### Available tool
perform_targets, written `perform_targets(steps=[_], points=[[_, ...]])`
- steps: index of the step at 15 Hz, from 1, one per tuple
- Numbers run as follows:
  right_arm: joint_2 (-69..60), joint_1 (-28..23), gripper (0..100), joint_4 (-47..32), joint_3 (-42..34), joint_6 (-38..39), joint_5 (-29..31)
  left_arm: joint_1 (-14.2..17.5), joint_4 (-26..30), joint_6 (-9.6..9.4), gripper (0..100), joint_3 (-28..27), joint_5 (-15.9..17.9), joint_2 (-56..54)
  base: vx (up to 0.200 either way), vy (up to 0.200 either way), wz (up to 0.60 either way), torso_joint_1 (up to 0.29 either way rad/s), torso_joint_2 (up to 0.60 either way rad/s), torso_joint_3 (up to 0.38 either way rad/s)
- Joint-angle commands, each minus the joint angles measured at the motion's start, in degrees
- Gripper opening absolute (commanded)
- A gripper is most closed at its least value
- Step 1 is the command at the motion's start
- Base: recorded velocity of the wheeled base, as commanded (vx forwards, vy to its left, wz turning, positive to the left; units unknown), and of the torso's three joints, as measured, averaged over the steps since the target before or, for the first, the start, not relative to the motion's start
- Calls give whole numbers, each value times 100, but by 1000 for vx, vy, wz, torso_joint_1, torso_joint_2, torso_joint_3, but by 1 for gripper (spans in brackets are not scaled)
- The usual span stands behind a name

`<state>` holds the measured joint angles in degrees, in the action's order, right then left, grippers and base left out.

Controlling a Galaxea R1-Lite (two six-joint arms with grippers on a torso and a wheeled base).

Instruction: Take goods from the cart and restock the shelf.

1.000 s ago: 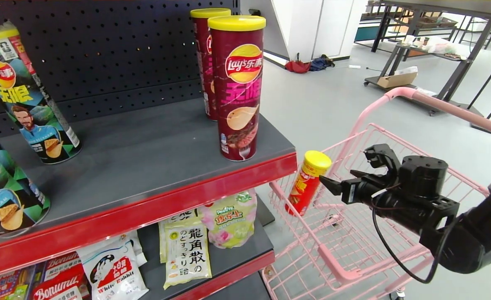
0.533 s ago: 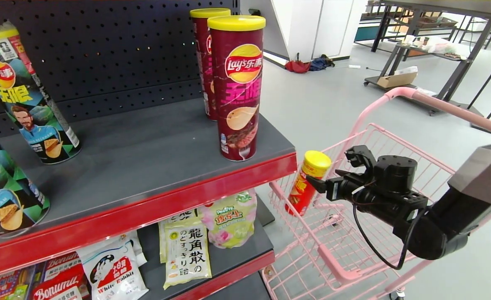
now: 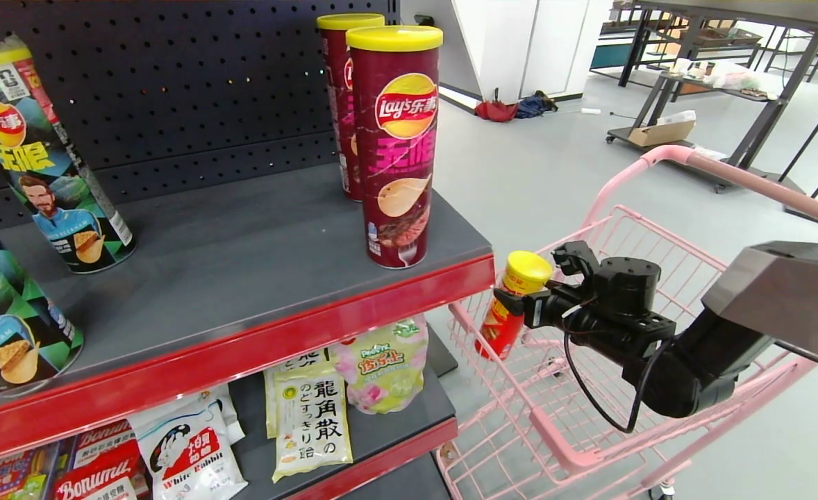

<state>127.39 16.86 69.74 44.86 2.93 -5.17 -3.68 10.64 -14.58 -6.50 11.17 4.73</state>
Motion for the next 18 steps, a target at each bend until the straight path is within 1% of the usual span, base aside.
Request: perform_targets(steps=[1,3,4,5,9,10,12,14,15,17,18], points=[[163,2,100,-13,225,24,7,-1,-1,-1,100,-1,0,10,0,0,0,0,0,0],[251,2,100,-22,348,121,16,-1,-1,-1,100,-1,0,10,0,0,0,0,0,0],[251,2,0,-22,348,121,16,-1,-1,-1,100,-1,0,10,0,0,0,0,0,0],[330,10,0,-13,392,182,33,-1,-1,-36,100,-1,0,10,0,0,0,0,0,0],[286,45,0,13,330,182,51,-1,-1,-36,100,-1,0,10,0,0,0,0,0,0],[154,63,0,4,198,164,95,-1,-1,-36,100,-1,0,10,0,0,0,0,0,0],[-707,116,0,-163,-241,129,244,-1,-1,-27,100,-1,0,10,0,0,0,0,0,0],[-1700,54,0,-787,-276,59,271,-1,-1,-27,100,-1,8,10,0,0,0,0,0,0],[-2517,-7,0,-1525,-197,-64,288,-1,-1,-10,100,-1,17,10,0,0,0,0,0,0],[-3537,-122,0,-2483,84,-249,271,-1,-1,17,100,-1,43,10,0,0,0,0,0,0],[-4170,-236,0,-3142,216,-372,297,-1,-1,25,100,-1,52,10,0,0,0,0,0,0]])
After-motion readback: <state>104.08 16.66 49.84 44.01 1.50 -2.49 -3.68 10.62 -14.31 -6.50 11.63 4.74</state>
